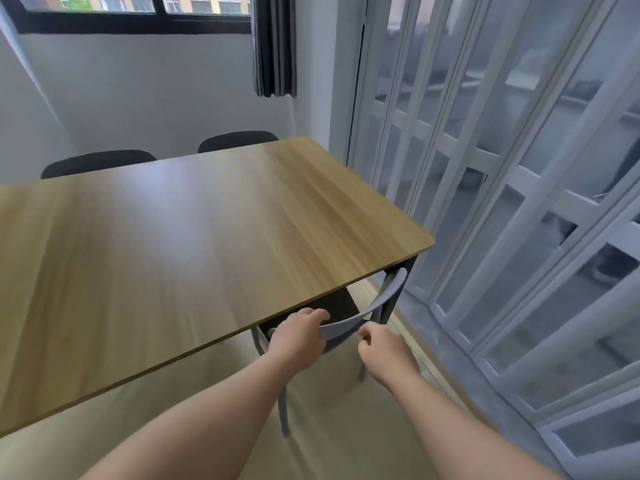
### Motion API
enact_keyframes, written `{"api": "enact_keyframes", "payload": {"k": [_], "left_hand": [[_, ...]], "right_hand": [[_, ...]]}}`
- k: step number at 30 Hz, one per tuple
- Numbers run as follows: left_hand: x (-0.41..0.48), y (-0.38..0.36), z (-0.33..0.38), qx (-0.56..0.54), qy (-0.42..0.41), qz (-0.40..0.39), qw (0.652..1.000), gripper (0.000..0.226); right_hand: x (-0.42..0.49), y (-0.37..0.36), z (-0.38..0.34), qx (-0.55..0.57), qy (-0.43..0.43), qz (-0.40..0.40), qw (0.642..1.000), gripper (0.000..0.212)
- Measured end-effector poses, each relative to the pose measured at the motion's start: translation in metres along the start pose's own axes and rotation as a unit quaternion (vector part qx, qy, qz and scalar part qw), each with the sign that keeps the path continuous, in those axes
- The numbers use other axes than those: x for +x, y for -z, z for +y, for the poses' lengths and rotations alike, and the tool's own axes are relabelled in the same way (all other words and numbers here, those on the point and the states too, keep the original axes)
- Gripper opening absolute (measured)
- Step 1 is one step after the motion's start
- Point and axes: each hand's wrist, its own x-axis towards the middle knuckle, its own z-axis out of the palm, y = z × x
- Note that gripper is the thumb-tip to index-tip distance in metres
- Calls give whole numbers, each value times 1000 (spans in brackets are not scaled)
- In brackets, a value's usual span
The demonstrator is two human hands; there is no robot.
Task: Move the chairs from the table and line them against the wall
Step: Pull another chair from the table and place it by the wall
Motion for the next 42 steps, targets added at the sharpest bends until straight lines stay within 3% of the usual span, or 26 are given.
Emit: {"api": "enact_keyframes", "payload": {"k": [3, 9, 16, 22, 30, 35, 42], "left_hand": [[26, -10, 4, 17, 0, -39, 999, 47], [57, -40, 18, 43, 15, -107, 993, 42], [75, -65, 35, 69, 125, -69, 987, 35], [69, -74, 52, 91, 164, -55, 981, 32], [16, -109, 75, 153, 96, -107, 978, 28], [-11, -128, 78, 153, 69, -113, 979, 29], [-61, -154, 70, 115, 44, -110, 986, 34]], "right_hand": [[32, 4, 3, -66, 61, 2, 996, 39], [86, 8, 28, -219, 123, -79, 965, 51], [125, 14, 57, -293, 237, -97, 921, 48], [137, 15, 76, -288, 319, -83, 899, 43], [106, 15, 126, -286, 334, -120, 890, 30], [77, 15, 147, -289, 286, -146, 902, 46], [15, -4, 174, -277, 222, -152, 923, 36]]}}
